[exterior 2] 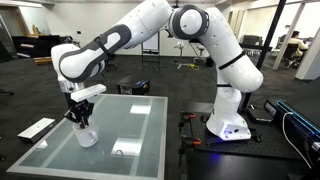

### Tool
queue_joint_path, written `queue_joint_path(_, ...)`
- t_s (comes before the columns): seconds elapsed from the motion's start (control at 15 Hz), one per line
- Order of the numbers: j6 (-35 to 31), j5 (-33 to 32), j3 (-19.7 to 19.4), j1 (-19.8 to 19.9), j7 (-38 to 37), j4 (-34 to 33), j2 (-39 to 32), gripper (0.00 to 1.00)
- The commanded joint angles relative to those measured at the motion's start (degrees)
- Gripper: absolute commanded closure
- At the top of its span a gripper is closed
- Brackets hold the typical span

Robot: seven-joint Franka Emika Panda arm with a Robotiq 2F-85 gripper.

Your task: Take the pen out of the mug and put it on the table

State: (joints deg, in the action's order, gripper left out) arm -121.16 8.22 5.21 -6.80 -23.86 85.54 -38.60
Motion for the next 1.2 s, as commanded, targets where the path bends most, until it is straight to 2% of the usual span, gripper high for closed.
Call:
queue_joint_path(0.0,2.3,1.4,-0.6,-0.7,1.1,0.1,0.9,0.79)
queue_joint_path(0.13,2.4,1.4,-0.5,-0.8,1.1,0.4,1.1,0.81)
queue_joint_path(0.2,2.5,1.3,-0.5,-0.9,1.1,0.4,1.2,0.93)
queue_joint_path(0.4,2.1,1.2,-0.7,-1.2,0.8,1.0,1.9,1.00)
queue_joint_path(0.47,1.8,1.1,-0.8,-1.3,0.6,1.5,2.4,0.97)
queue_joint_path(0.73,1.1,0.6,-1.3,-1.6,-0.5,4.3,5.9,0.97)
queue_joint_path(1.13,2.2,-0.2,-1.5,-2.2,-1.4,11.5,15.8,0.97)
